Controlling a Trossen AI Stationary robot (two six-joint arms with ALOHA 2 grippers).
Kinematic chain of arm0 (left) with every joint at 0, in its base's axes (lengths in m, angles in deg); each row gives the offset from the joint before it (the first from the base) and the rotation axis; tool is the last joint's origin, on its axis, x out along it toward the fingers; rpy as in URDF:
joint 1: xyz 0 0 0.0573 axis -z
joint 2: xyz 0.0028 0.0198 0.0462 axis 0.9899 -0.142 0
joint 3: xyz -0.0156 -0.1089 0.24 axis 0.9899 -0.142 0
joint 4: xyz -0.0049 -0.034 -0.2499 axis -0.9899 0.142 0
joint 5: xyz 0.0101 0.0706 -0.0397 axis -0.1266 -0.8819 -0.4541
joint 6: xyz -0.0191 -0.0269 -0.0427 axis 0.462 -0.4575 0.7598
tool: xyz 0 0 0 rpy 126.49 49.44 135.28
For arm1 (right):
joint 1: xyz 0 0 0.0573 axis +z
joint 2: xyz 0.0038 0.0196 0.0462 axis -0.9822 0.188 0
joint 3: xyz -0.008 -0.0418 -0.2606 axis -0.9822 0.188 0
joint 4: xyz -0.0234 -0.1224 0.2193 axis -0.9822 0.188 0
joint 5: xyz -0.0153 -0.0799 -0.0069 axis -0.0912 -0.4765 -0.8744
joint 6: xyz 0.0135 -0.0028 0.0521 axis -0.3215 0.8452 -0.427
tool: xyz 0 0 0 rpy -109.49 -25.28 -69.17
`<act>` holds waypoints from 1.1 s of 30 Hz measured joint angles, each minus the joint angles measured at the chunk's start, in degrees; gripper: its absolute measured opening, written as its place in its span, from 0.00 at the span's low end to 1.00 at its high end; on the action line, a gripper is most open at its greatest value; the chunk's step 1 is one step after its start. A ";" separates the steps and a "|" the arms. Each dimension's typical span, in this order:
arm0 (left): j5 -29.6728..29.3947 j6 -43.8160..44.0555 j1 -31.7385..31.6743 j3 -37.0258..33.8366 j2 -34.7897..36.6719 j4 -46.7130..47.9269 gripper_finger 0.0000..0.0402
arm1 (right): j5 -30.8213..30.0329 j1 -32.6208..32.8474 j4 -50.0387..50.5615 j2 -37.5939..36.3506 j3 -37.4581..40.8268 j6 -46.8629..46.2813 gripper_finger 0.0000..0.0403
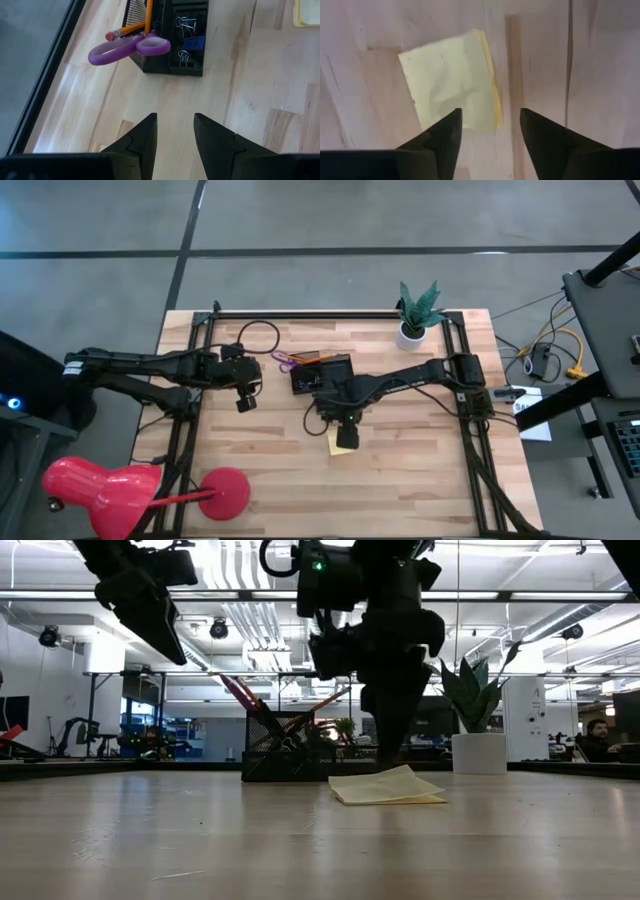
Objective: Pick and place office supplies into organizer
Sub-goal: Put the yellow sticky notes into the black desk organizer
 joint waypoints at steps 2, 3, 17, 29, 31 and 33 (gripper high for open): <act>0.00 -0.02 -0.02 0.00 0.00 -0.02 0.28 | 0.02 0.00 -1.11 0.00 0.37 0.63 0.50; 0.00 -0.02 -0.02 0.00 0.00 0.02 0.28 | 0.02 0.02 -1.11 0.00 0.55 0.87 0.51; 0.00 -0.04 -0.01 0.00 0.00 0.02 0.28 | 0.94 1.27 -5.88 -0.02 5.96 0.85 0.52; -0.01 -0.09 -0.04 0.00 0.00 0.00 0.28 | 0.10 2.60 -9.08 -0.24 8.19 0.88 0.23; -0.02 -0.09 -0.04 0.00 0.00 0.00 0.28 | -0.59 2.58 -9.40 -0.26 8.39 0.87 0.15; -0.02 -0.09 -0.04 0.00 0.00 0.00 0.28 | -1.46 2.56 -9.51 -0.26 8.45 0.82 0.08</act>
